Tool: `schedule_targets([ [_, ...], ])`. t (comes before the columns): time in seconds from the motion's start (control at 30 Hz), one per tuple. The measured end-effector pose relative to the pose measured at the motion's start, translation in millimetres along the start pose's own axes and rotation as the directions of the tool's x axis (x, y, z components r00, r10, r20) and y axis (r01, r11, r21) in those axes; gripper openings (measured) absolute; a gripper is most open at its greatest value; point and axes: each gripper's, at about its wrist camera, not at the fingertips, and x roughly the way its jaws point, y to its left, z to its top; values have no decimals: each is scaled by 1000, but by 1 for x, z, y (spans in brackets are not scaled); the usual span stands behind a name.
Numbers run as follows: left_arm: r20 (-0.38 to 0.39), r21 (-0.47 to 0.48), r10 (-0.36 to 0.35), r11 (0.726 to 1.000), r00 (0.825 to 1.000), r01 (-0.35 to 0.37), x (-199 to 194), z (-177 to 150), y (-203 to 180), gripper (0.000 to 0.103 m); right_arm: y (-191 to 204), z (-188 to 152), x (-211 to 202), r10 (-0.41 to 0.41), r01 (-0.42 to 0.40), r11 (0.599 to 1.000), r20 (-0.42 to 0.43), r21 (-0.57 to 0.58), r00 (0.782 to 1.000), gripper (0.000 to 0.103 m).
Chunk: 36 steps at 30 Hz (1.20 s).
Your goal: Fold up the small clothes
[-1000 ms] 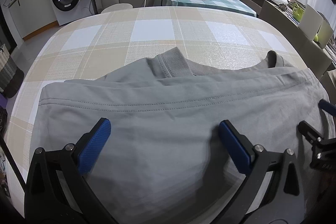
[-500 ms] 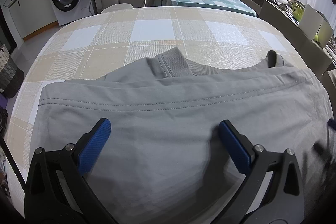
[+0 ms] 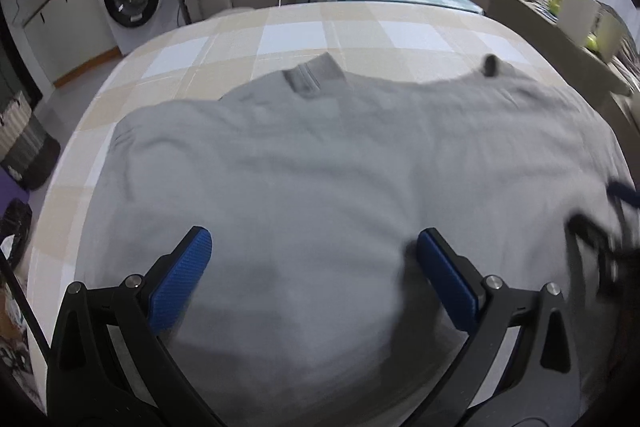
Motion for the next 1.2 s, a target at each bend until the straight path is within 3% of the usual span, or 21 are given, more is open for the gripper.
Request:
schedule_targets([
  [0.17, -19, -51, -20, 999, 1000, 19, -21, -35, 24, 103, 5, -4, -2, -2, 2, 1000, 1, 0, 1000, 102],
  [0.33, 5, -53, 46, 998, 999, -46, -47, -71, 63, 103, 5, -5, -3, -2, 2, 1000, 1, 0, 1000, 102],
  [0.43, -10, -148, 22, 989, 1000, -23, -55, -89, 95, 103, 5, -5, -3, -2, 2, 1000, 1, 0, 1000, 102],
  [0.73, -16, -159, 33, 987, 999, -35, -57, -93, 101, 103, 11, -9, -13, -12, 12, 1000, 13, -3, 1000, 103],
  [0.8, -16, -158, 34, 987, 999, -36, -57, -94, 101, 103, 23, -13, -32, 45, -45, 999, 31, 7, 999, 102],
  [0.87, -17, -159, 34, 987, 999, -36, -57, -94, 102, 103, 48, -16, -52, 78, -73, 995, 67, -65, 995, 102],
  [0.93, -16, -159, 34, 987, 999, -36, -57, -93, 101, 103, 76, -19, -58, 49, -35, 987, 83, -160, 995, 102],
  [1.03, -17, -159, 33, 987, 999, -35, -57, -93, 101, 103, 106, -22, -38, 61, -57, 972, 13, -228, 998, 102],
  [1.1, -16, -159, 34, 987, 999, -36, -57, -94, 101, 103, 108, -27, -29, 56, -55, 967, -3, -247, 998, 102],
  [1.2, -16, -157, 35, 987, 999, -38, -58, -92, 99, 103, 81, -34, -31, 86, -85, 973, -5, -216, 996, 103],
])
